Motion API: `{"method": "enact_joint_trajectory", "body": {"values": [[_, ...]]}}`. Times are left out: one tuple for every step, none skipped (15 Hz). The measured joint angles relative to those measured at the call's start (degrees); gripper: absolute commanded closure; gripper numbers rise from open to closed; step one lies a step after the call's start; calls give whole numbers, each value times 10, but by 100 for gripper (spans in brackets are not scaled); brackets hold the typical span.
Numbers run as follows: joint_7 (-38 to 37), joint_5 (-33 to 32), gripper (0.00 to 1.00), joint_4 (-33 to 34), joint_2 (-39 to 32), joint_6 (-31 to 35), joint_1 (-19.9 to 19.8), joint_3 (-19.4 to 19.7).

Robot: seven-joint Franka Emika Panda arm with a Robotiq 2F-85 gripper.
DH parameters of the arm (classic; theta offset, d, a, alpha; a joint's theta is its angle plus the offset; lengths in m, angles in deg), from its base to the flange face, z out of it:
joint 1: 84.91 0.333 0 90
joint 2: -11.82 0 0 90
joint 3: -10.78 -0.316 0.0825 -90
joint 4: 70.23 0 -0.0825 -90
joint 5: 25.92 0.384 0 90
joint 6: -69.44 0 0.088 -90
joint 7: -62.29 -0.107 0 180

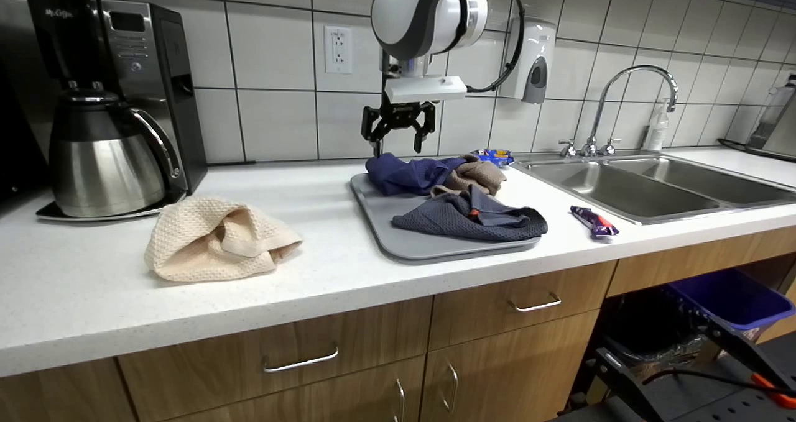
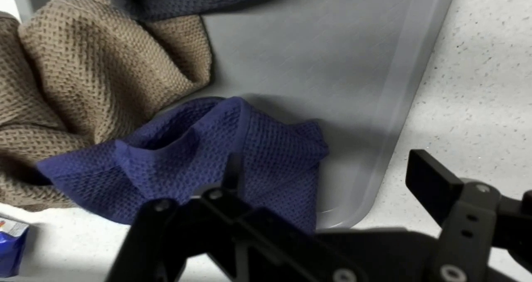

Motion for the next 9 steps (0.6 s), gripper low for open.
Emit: {"method": "enact_joint_trajectory", "body": {"values": [[4, 0, 0, -2, 0, 6, -5, 0], [8, 1, 0, -4, 0, 11, -10, 0], [11, 1, 0, -5, 0, 15, -14, 0], [14, 1, 0, -6, 0, 20, -18, 0], [19, 3, 0, -7, 0, 25, -22, 0], [23, 6, 0, -7, 0, 30, -25, 0], [27, 10, 0, -8, 0, 35, -28, 0], [30, 16, 0, -8, 0, 39, -30, 0], [33, 22, 0, -8, -1, 42, -32, 0]]}}
